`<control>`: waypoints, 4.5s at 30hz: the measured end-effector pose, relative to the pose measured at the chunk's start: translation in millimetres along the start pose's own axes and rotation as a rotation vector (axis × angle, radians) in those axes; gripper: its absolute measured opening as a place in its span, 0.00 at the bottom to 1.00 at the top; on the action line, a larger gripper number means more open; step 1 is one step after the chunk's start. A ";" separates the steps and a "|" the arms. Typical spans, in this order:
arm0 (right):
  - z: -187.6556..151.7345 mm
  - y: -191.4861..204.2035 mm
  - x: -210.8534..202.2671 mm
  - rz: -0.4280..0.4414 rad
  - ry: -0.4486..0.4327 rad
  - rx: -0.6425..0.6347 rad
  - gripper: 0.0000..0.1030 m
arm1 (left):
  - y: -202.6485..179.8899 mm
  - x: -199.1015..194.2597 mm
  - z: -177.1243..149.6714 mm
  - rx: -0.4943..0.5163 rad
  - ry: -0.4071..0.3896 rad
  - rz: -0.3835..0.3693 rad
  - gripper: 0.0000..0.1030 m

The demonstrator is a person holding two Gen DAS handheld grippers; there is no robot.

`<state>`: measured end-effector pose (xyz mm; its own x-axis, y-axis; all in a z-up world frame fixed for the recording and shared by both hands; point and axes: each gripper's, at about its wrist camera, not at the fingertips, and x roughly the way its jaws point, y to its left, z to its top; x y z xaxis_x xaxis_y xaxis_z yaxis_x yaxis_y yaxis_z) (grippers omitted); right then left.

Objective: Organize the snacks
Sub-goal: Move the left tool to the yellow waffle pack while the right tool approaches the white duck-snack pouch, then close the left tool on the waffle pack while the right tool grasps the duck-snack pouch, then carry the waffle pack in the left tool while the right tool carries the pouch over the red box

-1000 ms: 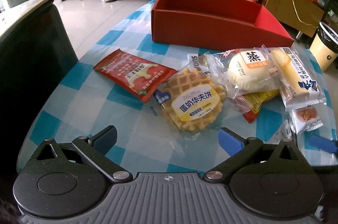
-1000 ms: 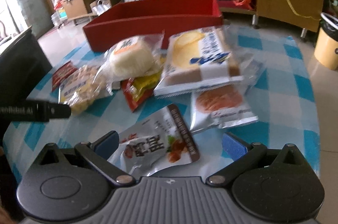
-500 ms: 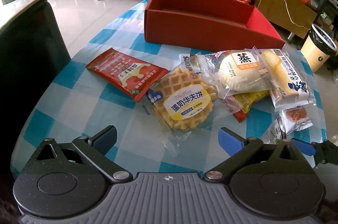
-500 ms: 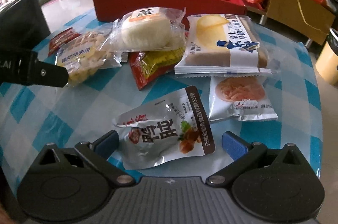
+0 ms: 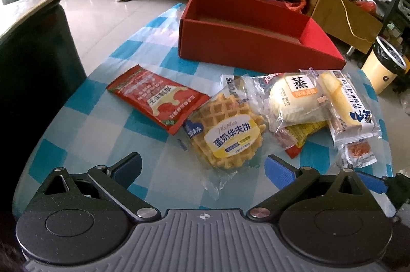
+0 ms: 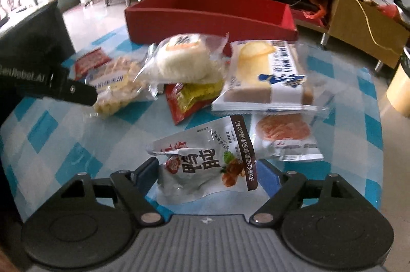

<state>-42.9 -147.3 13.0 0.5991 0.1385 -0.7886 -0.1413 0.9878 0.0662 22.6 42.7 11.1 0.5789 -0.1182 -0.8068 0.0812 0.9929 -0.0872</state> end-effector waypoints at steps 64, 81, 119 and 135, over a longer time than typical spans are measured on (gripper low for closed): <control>6.0 -26.5 -5.0 0.111 0.032 0.126 0.79 | -36.4 29.6 -25.2 0.462 0.267 -0.146 0.80; 9.3 -17.8 -38.1 0.161 -0.066 0.119 0.79 | -17.4 -37.4 -13.7 0.277 0.122 -0.200 0.80; 152.7 -74.9 22.6 0.071 -0.266 0.183 0.79 | -66.6 21.9 132.7 0.188 -0.143 -0.096 0.80; 195.4 -94.9 67.6 0.038 -0.262 0.176 0.79 | -83.1 58.2 167.4 0.210 -0.176 -0.043 0.80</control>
<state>165.0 -217.6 72.9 0.7816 0.1667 -0.6011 -0.0424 0.9756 0.2154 185.4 -49.2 69.3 0.7020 -0.1795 -0.6892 0.2646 0.9642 0.0185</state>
